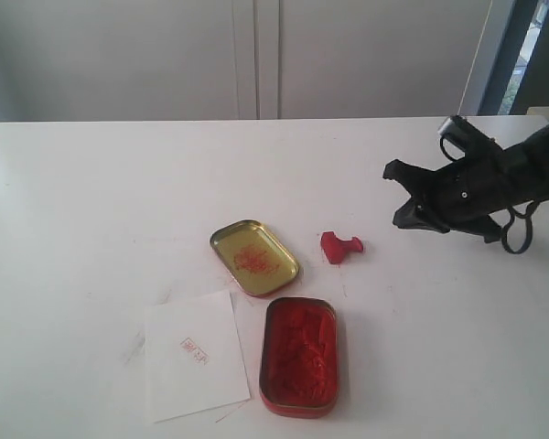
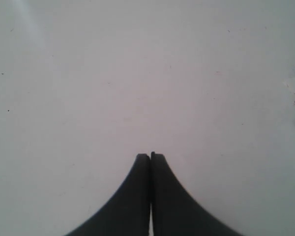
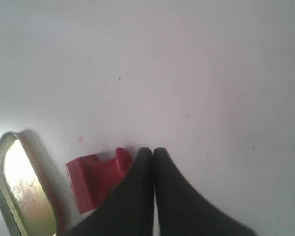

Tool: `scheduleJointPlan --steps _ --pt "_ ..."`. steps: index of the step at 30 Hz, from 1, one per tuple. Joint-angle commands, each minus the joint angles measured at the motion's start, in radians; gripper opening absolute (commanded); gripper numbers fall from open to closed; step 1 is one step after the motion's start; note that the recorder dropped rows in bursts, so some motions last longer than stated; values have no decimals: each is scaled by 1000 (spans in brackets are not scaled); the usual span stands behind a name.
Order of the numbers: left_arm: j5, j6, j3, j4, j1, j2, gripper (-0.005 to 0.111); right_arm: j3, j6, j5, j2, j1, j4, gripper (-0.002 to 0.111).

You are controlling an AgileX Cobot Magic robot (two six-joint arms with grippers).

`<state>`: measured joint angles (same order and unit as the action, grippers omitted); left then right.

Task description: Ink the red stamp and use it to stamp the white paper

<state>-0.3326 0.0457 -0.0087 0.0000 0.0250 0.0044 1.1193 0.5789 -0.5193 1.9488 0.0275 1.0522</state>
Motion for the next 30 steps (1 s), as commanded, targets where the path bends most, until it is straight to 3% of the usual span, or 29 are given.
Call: scheduleJointPlan --steps 1,11,30 --pt "-4 3 9 0 -2 -4 0 -5 -141 -13 -51 -11 -214 0" --pt "-4 3 9 0 -2 -4 0 -5 -428 -143 -131 -11 -625 0" --pt "-4 3 9 0 -2 -4 0 -5 -436 -264 -156 -11 -675 0"
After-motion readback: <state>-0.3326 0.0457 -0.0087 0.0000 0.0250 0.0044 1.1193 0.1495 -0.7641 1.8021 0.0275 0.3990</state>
